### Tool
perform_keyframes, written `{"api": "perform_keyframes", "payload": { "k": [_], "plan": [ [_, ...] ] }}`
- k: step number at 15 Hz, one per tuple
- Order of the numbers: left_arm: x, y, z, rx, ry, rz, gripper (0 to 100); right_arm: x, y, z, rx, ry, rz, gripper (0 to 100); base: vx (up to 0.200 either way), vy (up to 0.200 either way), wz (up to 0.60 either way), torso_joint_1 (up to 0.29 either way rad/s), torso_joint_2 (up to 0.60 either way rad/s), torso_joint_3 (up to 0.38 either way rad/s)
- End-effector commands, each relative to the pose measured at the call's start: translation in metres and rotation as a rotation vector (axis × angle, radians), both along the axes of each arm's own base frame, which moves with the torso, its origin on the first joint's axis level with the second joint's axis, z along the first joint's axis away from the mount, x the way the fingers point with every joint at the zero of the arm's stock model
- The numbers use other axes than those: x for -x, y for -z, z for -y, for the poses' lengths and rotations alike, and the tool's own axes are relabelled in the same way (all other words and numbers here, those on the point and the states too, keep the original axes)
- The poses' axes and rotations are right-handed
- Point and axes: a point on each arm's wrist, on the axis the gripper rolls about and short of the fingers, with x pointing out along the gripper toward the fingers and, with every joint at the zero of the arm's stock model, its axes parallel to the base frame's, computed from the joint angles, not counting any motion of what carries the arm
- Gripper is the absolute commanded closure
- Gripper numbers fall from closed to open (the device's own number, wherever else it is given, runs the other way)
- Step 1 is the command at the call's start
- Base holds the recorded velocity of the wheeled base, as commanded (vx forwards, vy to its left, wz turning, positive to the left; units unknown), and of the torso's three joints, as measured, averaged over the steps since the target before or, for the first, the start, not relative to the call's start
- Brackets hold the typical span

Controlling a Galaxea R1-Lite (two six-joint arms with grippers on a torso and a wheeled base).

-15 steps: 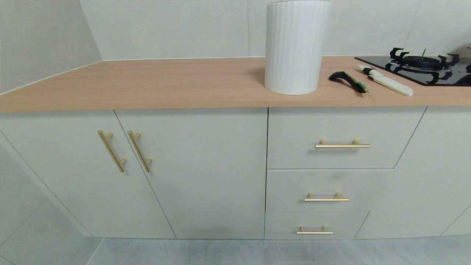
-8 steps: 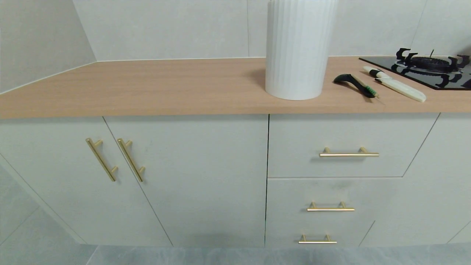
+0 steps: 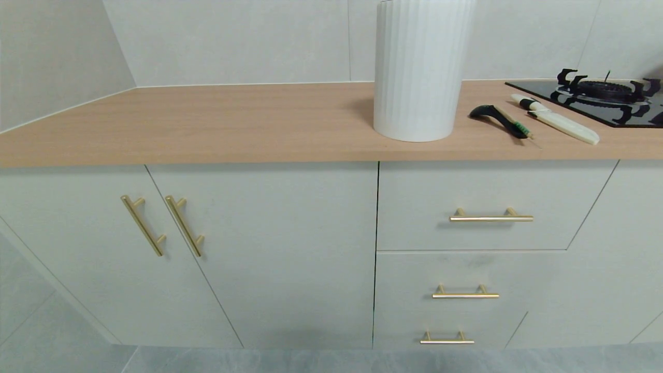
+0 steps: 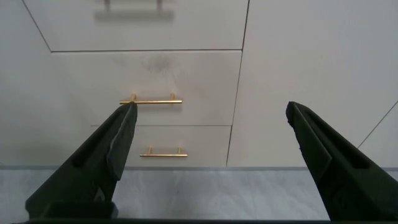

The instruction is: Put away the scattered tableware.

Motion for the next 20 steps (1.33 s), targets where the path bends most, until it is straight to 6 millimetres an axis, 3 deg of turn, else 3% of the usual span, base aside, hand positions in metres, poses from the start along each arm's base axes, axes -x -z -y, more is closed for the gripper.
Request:
{"api": "perform_keyframes", "payload": {
  "k": [1, 3, 4, 5, 7, 12, 13, 16, 20],
  "plan": [
    [0.0, 0.0, 0.0, 0.001, 0.0, -0.001, 0, 0.0, 0.0, 0.0, 0.001, 0.0, 0.002, 0, 0.0, 0.0, 0.0, 0.0, 0.0, 0.0],
    [0.0, 0.0, 0.0, 0.001, 0.0, -0.001, 0, 0.001, -0.003, 0.0, 0.0, -0.003, 0.017, 0, 0.0, 0.0, 0.0, 0.0, 0.0, 0.0],
    [0.0, 0.0, 0.0, -0.001, 0.0, -0.001, 0, 0.008, -0.037, 0.0, -0.049, -0.047, 0.104, 0, 0.0, 0.0, 0.0, 0.0, 0.0, 0.0],
    [0.0, 0.0, 0.0, 0.001, 0.0, -0.001, 0, 0.005, -0.05, -0.001, -0.064, -0.132, 0.057, 0, 0.0, 0.0, 0.0, 0.0, 0.0, 0.0],
    [0.0, 0.0, 0.0, -0.001, 0.0, -0.001, 0, -0.012, -0.058, -0.003, -0.055, -0.219, -0.081, 0, 0.0, 0.0, 0.0, 0.0, 0.0, 0.0],
    [0.0, 0.0, 0.0, 0.001, -0.001, -0.001, 0, -0.059, -0.08, -0.006, -0.054, -0.24, -0.326, 0, 0.0, 0.0, 0.0, 0.0, 0.0, 0.0],
    [0.0, 0.0, 0.0, 0.001, -0.001, -0.001, 0, -0.064, -0.082, -0.007, -0.053, -0.247, -0.346, 0, 0.0, 0.0, 0.0, 0.0, 0.0, 0.0],
    [0.0, 0.0, 0.0, 0.001, -0.001, -0.001, 0, -0.105, -0.087, -0.014, -0.046, -0.295, -0.512, 0, 0.0, 0.0, 0.0, 0.0, 0.0, 0.0],
    [0.0, 0.0, 0.0, -0.001, 0.0, -0.001, 0, -0.152, -0.074, -0.023, -0.038, -0.305, -0.641, 0, 0.0, 0.0, 0.0, 0.0, 0.0, 0.0]
  ]
}}
